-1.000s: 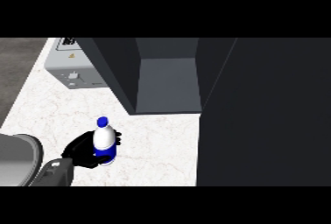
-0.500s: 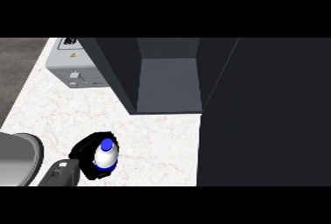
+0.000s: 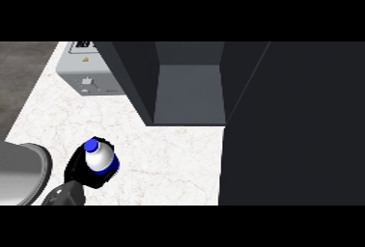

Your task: Pick up the bottled water, place it into the cabinet and close the cabinet

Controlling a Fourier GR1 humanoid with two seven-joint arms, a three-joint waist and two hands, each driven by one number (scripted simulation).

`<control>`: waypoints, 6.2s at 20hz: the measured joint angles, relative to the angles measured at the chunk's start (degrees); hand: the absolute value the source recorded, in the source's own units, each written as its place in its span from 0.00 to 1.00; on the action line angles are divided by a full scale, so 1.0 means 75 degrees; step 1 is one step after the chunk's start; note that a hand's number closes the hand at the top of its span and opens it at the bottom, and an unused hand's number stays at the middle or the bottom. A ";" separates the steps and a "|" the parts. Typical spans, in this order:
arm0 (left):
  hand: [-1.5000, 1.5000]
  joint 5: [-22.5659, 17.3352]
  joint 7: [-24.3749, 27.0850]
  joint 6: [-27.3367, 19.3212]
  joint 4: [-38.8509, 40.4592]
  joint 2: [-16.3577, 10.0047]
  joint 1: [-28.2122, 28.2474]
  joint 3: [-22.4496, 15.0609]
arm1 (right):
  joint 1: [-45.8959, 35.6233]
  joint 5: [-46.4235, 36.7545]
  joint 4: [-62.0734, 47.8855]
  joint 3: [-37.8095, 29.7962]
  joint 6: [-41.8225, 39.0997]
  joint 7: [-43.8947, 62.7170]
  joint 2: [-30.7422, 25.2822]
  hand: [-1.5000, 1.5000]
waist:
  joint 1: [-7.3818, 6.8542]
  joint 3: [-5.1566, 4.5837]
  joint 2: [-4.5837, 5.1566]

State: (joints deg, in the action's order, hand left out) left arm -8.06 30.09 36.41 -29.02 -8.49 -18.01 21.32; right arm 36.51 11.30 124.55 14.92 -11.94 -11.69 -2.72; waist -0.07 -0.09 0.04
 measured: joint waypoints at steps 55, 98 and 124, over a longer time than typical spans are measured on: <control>1.00 -0.1336 -0.2516 -0.8886 -0.5060 0.1123 -0.1364 -0.5023 | -0.0756 0.0131 -0.0597 0.0593 0.0407 0.0006 -0.0159 0.00 | 0.0102 0.0008 -0.0109; 0.00 -0.0237 -0.0667 -1.0129 0.2974 0.0877 -0.6487 -0.3342 | -0.0721 0.0270 -0.0756 0.0735 0.0189 -0.0251 -0.0358 0.00 | 0.0652 0.0060 0.0147; 0.00 -0.1109 0.1347 -0.6968 0.1197 0.1164 -0.5655 -0.3313 | -0.0435 0.0191 -0.0434 0.0658 0.0527 -0.0197 -0.0428 0.00 | 0.0184 0.0063 0.0053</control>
State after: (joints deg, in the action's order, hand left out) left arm -16.38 40.19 -15.84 -20.04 0.25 -60.43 -3.53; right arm 33.25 12.73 121.29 19.86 -7.99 -13.16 -5.93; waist 1.31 0.38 0.44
